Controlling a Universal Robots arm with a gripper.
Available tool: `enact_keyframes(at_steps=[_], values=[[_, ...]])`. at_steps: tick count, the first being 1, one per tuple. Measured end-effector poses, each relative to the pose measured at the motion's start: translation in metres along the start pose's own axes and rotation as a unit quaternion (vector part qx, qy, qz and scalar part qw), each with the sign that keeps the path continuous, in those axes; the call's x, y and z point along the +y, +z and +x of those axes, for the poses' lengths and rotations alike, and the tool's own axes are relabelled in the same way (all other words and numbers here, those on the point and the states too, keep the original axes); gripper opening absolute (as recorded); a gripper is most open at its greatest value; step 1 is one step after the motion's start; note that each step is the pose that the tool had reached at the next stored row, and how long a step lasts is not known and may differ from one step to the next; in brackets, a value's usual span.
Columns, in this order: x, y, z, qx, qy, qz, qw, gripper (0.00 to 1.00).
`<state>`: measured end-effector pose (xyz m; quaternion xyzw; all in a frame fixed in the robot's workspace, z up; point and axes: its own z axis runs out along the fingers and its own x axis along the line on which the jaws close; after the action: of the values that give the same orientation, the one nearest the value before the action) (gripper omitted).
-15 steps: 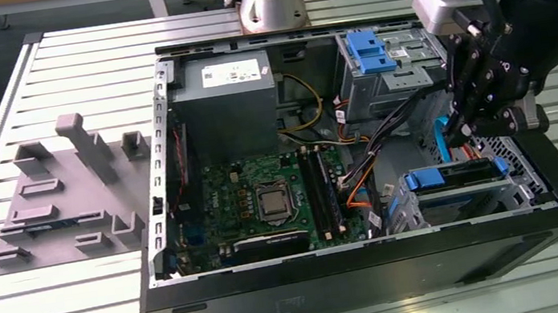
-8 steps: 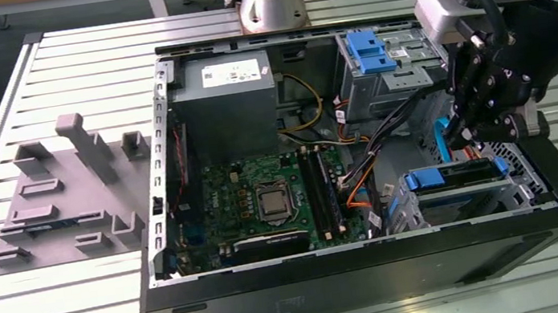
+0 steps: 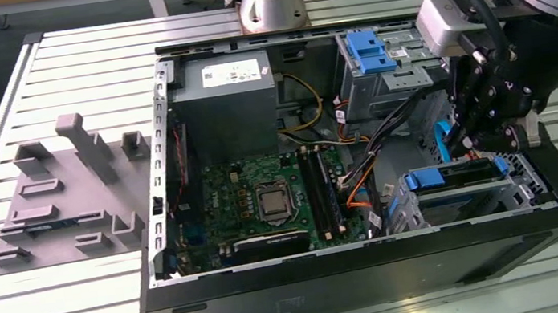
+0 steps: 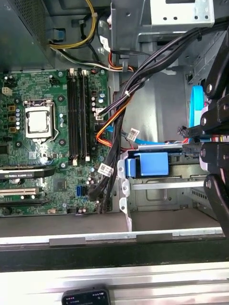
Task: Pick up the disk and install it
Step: 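Insert the second disk wire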
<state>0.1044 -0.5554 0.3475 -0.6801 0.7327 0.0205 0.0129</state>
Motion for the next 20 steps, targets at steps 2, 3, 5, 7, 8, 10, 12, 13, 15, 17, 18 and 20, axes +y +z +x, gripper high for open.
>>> enact_keyframes(at_steps=[2,3,5,7,8,10,12,13,15,17,18,20], values=[[-0.0001,0.0015,0.0017,0.0000,0.000,0.0000,1.0000,0.16],[-0.0002,0.0024,0.0019,-0.0003,0.000,0.0000,1.0000,0.16],[-0.0002,0.0036,0.0021,-0.0013,0.000,-0.0001,1.0000,0.16],[-0.0002,0.0038,0.0021,-0.0015,0.000,-0.0001,1.0000,0.16],[-0.0002,0.0041,0.0023,-0.0029,0.000,-0.0002,1.0000,0.16],[-0.0002,0.0044,0.0027,-0.0153,0.000,-0.0011,0.9999,0.16],[-0.0003,0.0045,0.0032,-0.0301,0.000,-0.0022,0.9995,0.16],[-0.0003,0.0046,0.0034,-0.0354,0.000,-0.0026,0.9994,0.16],[-0.0004,0.0049,0.0041,-0.0370,0.000,-0.0028,0.9993,0.16],[-0.0004,0.0050,0.0052,-0.0367,0.000,-0.0028,0.9993,0.16],[-0.0005,0.0051,0.0064,-0.0366,0.000,-0.0028,0.9993,0.16],[-0.0007,0.0053,0.0090,-0.0366,0.000,-0.0027,0.9993,0.16]])
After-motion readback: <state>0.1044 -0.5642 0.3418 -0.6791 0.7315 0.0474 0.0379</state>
